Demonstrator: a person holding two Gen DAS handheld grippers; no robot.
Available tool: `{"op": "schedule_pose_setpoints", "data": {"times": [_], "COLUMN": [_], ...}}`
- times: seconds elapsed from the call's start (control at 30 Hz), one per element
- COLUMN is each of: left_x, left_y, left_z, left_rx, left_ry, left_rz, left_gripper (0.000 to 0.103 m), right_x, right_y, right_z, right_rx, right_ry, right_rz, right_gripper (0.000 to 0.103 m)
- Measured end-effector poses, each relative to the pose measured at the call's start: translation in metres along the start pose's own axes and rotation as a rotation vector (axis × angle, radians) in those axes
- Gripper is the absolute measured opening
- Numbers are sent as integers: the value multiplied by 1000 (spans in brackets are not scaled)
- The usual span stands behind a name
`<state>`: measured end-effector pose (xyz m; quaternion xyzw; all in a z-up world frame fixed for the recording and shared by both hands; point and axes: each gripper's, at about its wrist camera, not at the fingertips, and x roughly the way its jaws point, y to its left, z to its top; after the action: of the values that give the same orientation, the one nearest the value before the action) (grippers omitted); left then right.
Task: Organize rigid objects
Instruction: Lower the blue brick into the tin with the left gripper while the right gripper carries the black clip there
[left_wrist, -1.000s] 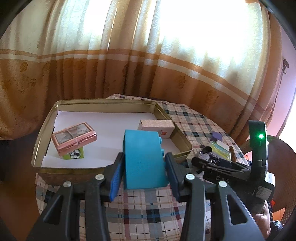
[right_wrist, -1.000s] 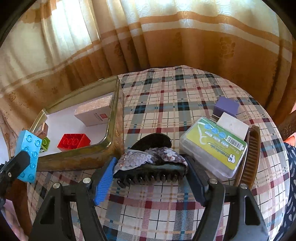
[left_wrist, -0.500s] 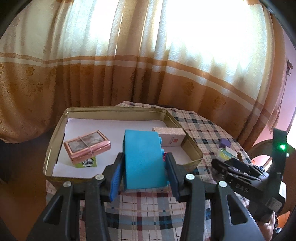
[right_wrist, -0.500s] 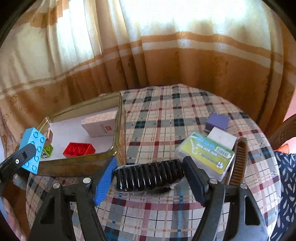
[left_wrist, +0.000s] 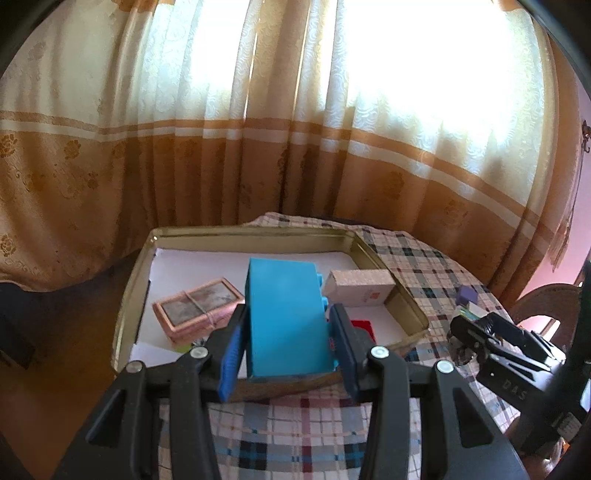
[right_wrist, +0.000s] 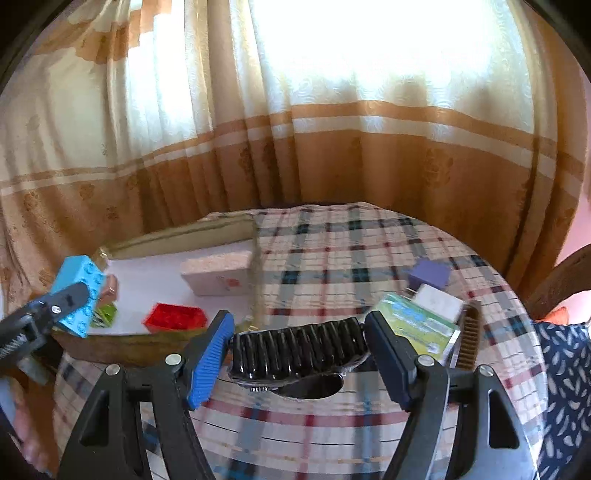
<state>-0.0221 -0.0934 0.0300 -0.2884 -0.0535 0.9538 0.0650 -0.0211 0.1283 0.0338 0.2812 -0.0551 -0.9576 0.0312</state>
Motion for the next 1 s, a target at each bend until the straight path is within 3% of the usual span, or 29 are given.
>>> {"op": "schedule_pose_setpoints", "data": {"times": [0.2, 0.53, 0.8, 1.0], "left_x": [8, 21, 30, 49], "left_y": [12, 39, 55, 68], "left_z": [7, 25, 35, 33], "left_rx": [-16, -56, -82, -112], "left_ry": [-9, -19, -19, 33], "left_rz": [46, 117, 169, 231], "left_gripper": [44, 44, 44, 44], "right_x": [-1, 21, 40, 61], "right_y": [40, 96, 118, 128], "right_z": [21, 48, 61, 62], "right_rx": [-49, -86, -93, -94], "right_ry": [-54, -83, -85, -51], "right_rz": [67, 106, 115, 100], "right_gripper": [75, 75, 75, 75]}}
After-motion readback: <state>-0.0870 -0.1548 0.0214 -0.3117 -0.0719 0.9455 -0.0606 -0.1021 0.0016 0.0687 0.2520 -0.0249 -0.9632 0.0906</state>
